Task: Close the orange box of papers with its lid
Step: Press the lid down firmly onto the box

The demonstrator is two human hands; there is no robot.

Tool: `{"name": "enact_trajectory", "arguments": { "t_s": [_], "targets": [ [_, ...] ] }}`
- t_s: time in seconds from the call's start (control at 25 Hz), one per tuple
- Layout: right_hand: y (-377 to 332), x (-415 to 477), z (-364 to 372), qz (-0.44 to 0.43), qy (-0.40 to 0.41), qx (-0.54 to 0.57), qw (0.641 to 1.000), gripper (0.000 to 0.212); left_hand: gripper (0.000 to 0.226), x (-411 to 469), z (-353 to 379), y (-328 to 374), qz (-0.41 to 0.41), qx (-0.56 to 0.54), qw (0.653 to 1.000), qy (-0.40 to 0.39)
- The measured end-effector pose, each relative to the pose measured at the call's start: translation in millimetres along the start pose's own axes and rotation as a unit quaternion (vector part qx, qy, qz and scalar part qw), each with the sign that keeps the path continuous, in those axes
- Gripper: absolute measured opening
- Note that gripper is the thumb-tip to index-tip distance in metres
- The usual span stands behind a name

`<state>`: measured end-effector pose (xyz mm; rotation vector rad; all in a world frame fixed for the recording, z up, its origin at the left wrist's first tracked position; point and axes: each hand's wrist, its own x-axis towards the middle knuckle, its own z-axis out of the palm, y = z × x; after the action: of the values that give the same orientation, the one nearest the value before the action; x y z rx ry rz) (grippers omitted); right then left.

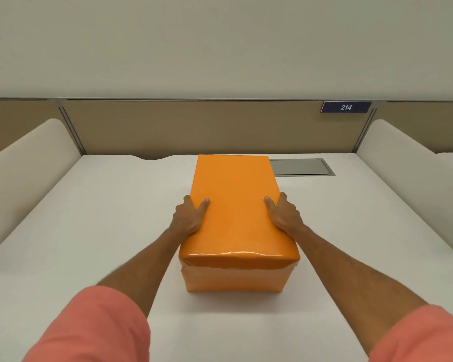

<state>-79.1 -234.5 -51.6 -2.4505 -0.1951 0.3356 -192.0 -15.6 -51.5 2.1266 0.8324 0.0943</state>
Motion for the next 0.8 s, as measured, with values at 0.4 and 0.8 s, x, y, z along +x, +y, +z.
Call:
{"name": "enact_trajectory", "arguments": {
  "t_s": [0.4, 0.8],
  "targets": [
    [3.1, -0.1, 9.8, 0.000, 0.033, -0.059, 0.998, 0.068, 0.074, 4.1, 9.6, -9.0, 0.023, 0.044, 0.998, 0.031],
    [-25.7, 37.8, -13.0, -0.110, 0.025, -0.125, 0.986, 0.073, 0.096, 54.3, -12.7, 22.2, 0.140, 0.181, 0.973, 0.007]
  ]
}}
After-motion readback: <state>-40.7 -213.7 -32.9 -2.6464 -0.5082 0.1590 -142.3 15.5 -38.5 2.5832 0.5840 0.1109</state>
